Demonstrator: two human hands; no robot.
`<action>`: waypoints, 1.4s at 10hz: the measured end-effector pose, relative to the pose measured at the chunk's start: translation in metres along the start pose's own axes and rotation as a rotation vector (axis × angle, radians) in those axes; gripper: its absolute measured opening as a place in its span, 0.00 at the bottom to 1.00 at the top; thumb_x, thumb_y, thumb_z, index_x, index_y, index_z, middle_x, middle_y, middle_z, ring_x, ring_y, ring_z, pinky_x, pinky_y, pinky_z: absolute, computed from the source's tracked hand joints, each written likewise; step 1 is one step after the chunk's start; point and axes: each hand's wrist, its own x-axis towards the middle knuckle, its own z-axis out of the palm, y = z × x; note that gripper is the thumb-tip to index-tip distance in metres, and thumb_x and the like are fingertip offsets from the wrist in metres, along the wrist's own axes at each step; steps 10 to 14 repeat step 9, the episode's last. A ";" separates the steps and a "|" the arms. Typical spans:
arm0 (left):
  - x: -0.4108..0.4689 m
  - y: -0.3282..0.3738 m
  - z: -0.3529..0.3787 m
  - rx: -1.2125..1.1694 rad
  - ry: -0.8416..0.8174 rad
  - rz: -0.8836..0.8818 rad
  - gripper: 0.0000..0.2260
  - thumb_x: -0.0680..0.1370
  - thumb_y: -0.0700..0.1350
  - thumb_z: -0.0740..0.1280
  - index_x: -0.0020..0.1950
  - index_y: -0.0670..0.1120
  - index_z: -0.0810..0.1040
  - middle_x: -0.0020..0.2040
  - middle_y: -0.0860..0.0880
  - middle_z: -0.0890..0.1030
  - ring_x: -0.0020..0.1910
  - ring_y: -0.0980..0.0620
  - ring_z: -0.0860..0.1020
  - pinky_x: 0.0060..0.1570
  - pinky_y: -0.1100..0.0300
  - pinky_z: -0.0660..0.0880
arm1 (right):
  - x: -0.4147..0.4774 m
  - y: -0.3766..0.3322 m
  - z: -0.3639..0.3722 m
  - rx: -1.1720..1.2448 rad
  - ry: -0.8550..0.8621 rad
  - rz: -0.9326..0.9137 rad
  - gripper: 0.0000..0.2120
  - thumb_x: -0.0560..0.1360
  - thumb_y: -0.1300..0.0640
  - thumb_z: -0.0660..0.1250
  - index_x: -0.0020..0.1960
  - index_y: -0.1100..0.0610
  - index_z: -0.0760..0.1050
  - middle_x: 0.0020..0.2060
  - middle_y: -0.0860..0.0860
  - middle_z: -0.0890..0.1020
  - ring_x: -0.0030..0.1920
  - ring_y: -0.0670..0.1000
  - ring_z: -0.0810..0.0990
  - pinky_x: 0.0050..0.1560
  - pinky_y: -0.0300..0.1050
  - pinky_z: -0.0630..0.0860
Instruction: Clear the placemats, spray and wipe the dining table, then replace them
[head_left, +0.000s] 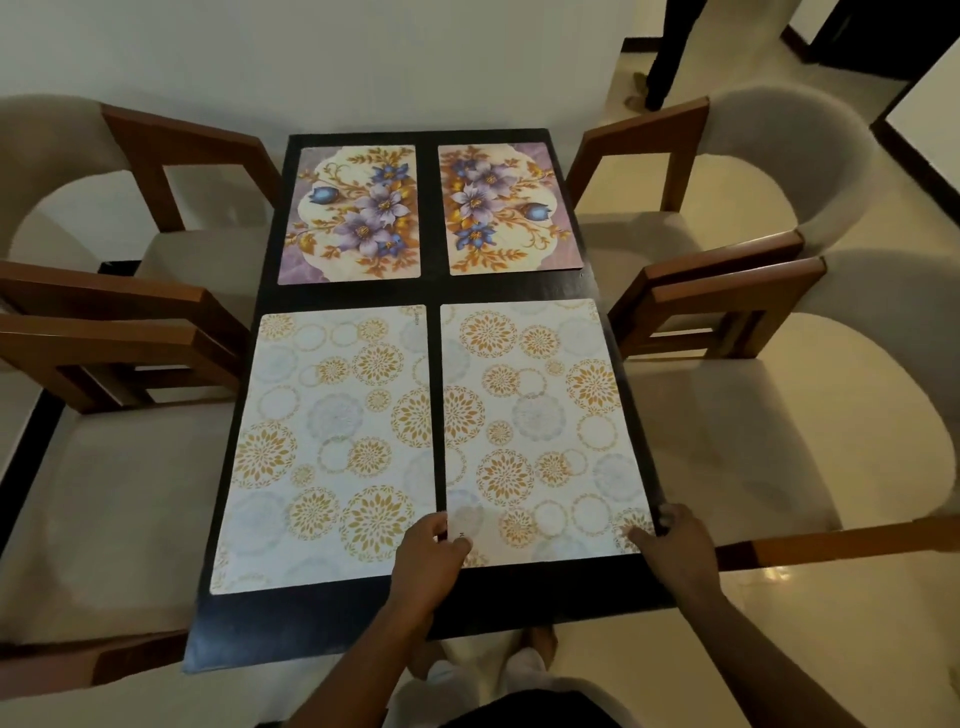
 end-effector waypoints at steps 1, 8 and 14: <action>0.002 0.000 0.001 0.003 0.071 -0.022 0.15 0.80 0.42 0.73 0.66 0.48 0.79 0.60 0.52 0.82 0.54 0.53 0.79 0.47 0.61 0.73 | 0.002 -0.002 -0.004 0.059 -0.031 0.033 0.26 0.76 0.56 0.78 0.69 0.63 0.72 0.52 0.55 0.81 0.50 0.56 0.79 0.48 0.46 0.70; 0.012 -0.006 0.019 0.036 0.284 -0.021 0.08 0.75 0.36 0.75 0.53 0.44 0.87 0.42 0.51 0.85 0.44 0.53 0.84 0.48 0.55 0.82 | 0.022 0.001 -0.018 0.094 -0.064 0.007 0.07 0.77 0.56 0.76 0.46 0.59 0.81 0.38 0.49 0.82 0.41 0.49 0.78 0.46 0.45 0.70; 0.014 -0.007 0.022 0.025 0.318 -0.025 0.08 0.75 0.36 0.75 0.53 0.44 0.88 0.41 0.51 0.85 0.41 0.57 0.82 0.43 0.63 0.77 | 0.021 0.000 -0.017 0.070 -0.009 0.004 0.07 0.77 0.57 0.77 0.47 0.60 0.81 0.38 0.50 0.82 0.39 0.47 0.77 0.42 0.45 0.71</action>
